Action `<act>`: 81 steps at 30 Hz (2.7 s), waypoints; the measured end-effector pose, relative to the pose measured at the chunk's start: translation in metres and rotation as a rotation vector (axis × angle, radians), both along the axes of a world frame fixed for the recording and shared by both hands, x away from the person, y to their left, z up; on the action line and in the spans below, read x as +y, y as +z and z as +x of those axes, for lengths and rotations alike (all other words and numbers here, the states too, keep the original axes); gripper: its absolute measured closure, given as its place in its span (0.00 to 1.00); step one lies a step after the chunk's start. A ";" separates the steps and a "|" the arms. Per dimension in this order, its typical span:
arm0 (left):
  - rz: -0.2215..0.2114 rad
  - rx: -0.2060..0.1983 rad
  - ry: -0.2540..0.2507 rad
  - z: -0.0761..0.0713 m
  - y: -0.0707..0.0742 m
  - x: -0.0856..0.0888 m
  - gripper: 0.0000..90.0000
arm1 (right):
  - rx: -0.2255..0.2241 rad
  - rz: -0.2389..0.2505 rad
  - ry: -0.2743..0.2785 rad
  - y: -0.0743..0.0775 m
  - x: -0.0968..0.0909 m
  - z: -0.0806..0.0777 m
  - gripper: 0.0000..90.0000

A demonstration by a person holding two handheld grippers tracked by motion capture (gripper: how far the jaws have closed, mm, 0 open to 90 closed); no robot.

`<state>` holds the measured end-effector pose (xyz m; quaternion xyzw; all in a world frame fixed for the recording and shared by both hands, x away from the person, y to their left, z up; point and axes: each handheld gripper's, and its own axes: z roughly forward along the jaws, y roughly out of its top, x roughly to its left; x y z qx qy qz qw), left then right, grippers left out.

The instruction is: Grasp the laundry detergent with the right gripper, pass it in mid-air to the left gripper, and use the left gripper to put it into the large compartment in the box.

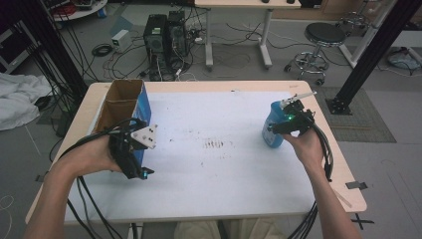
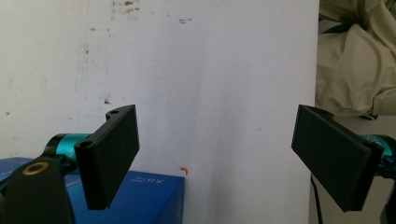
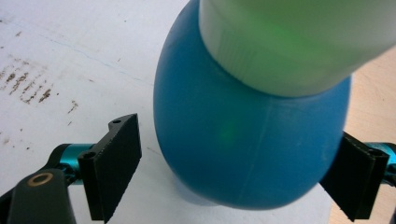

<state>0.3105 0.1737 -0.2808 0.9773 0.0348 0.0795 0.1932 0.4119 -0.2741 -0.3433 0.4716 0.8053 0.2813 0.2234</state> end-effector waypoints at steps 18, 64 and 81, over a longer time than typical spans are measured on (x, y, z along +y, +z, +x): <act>-0.008 0.003 0.002 -0.002 -0.002 0.001 0.17 | -0.005 0.025 -0.002 -0.010 0.001 0.001 0.20; -0.007 0.005 0.005 -0.002 -0.005 0.003 0.17 | -0.054 0.110 -0.051 -0.018 -0.004 0.002 0.46; -0.006 0.001 0.005 -0.003 -0.004 0.003 0.17 | -0.090 0.095 -0.073 -0.020 -0.001 -0.002 0.53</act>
